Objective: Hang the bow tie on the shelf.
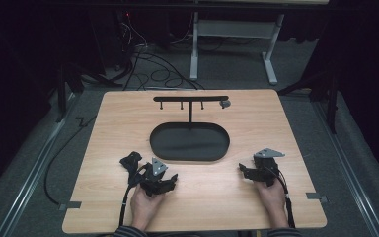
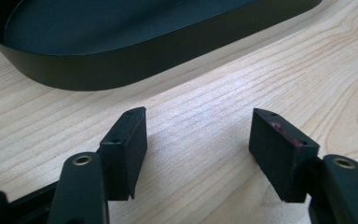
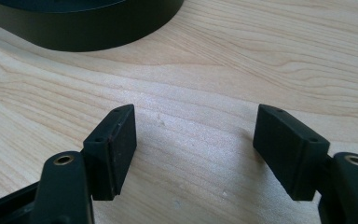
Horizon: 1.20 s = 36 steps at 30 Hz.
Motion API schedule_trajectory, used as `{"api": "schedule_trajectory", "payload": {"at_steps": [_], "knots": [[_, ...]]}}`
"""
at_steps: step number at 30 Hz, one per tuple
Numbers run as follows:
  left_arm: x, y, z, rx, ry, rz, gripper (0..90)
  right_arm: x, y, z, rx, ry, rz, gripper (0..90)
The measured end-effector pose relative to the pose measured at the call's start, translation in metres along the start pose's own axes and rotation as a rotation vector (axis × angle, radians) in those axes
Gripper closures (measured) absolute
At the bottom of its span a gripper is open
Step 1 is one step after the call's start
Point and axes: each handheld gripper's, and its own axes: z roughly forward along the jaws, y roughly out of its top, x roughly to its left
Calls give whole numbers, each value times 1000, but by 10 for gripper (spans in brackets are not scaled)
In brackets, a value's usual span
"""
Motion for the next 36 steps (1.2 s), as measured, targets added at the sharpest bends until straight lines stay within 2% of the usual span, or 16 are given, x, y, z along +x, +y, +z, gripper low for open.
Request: {"api": "schedule_trajectory", "payload": {"at_steps": [21, 36], "knots": [[0, 0, 0, 1, -2, 1, 361, 0, 0, 0, 0, 1, 1, 315], [-2, -2, -2, 1, 11, -8, 335, 0, 0, 0, 0, 1, 1, 315]]}}
